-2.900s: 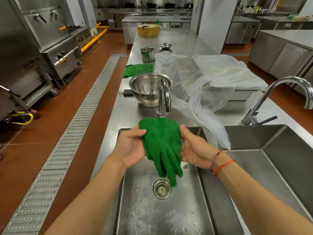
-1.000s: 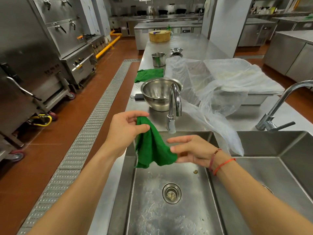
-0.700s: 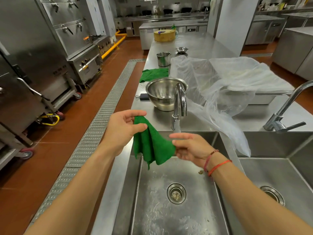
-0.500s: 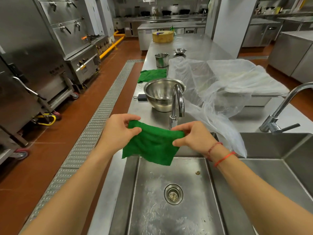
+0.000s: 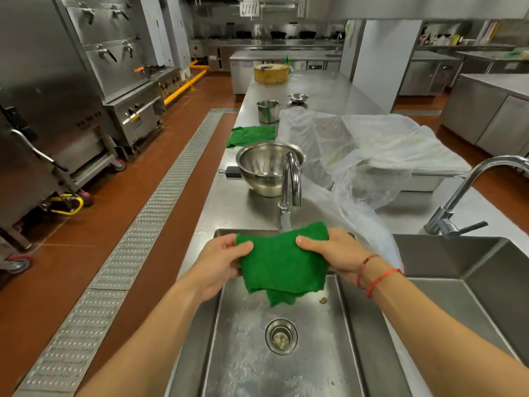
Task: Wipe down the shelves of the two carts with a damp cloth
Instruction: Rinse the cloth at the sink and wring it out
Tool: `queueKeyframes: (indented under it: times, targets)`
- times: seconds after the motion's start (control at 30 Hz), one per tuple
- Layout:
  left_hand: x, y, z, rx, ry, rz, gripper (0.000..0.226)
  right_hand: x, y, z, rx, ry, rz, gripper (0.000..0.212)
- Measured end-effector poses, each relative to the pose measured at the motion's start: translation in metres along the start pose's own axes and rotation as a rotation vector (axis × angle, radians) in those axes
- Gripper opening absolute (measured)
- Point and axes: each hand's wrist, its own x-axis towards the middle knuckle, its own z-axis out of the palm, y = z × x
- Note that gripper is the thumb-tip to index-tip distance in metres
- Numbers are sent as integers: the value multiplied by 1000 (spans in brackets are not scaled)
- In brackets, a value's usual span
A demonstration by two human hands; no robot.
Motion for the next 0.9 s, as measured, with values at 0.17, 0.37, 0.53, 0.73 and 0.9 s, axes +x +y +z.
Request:
queueKeyframes:
  times: [0.17, 0.37, 0.53, 0.73, 0.9]
  targets:
    - [6, -10, 7, -14, 142, 40, 16, 3, 11, -8, 52, 44, 133, 28]
    - [7, -8, 12, 189, 311, 172, 35, 5, 16, -17, 51, 14, 98, 78]
    - [1, -5, 16, 716, 107, 159, 56, 7, 11, -19, -695, 14, -96, 70]
    - [-5, -8, 10, 684, 221, 198, 10, 8, 5, -19, -542, -45, -118, 16]
    - [-2, -11, -3, 149, 271, 52, 20, 25, 16, 7, 126, -111, 197, 29]
